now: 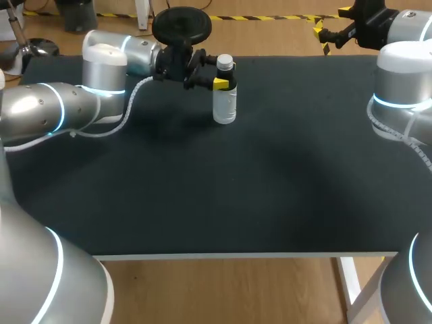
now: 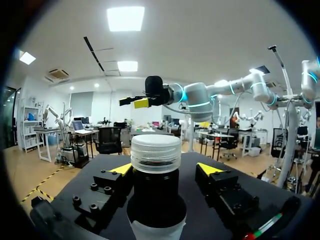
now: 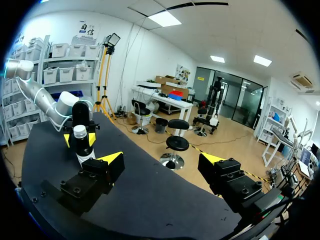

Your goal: Unscrew the bottle cap

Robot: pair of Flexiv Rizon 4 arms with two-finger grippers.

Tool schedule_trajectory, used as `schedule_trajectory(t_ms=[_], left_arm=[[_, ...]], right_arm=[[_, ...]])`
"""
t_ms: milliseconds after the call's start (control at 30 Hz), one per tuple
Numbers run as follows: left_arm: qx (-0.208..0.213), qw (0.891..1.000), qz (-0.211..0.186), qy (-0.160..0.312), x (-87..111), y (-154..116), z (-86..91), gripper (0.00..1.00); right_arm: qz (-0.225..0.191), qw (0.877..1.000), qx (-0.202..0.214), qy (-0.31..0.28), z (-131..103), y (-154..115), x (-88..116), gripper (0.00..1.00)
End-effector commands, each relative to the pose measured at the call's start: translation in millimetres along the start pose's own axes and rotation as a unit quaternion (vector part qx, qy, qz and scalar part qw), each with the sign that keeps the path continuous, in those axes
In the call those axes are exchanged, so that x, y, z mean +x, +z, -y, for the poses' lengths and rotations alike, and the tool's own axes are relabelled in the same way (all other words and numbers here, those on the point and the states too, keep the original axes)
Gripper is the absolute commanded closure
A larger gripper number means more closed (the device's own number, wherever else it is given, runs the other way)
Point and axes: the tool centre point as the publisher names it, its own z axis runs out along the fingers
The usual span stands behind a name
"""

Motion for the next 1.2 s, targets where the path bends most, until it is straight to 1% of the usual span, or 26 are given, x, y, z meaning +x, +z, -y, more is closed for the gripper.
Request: schedule_trajectory(t_ms=[33,100,133,200,433,567,867,1200], left_arm=[[0.003,1.000,-0.021,-0.001,-6.2,-2.0,-3.0,0.60],[0.003,1.000,-0.021,-0.001,-6.3,-1.8,-2.8,0.67],[0.002,1.000,-0.021,-0.001,-6.3,-1.7,-2.7,0.81],[0.001,1.000,-0.021,-0.001,-6.2,-1.7,-2.4,1.00],[-0.003,1.000,-0.019,0.007,-6.3,-4.7,3.3,1.00],[-0.006,1.000,-0.013,0.013,-6.8,-11.2,6.6,1.00],[-0.006,1.000,0.002,0.007,-10.1,-16.4,7.0,1.00],[-0.002,1.000,0.007,0.004,-10.7,-22.1,6.7,1.00]], right_arm=[[0.000,1.000,0.000,0.000,-0.1,-0.3,-0.1,0.00],[0.000,1.000,0.000,0.000,-0.1,-0.3,-0.1,0.00],[0.000,1.000,0.000,0.000,-0.1,-0.3,-0.1,0.00],[0.000,1.000,0.000,0.000,-0.1,-0.3,-0.1,0.00],[0.000,1.000,0.000,0.000,-0.1,-0.3,-0.1,0.00],[0.000,1.000,0.000,0.000,-0.1,-0.3,-0.1,0.00],[0.000,1.000,0.000,0.000,-0.1,-0.3,-0.1,0.00],[0.000,1.000,0.000,0.000,-0.1,-0.3,-0.1,0.00]])
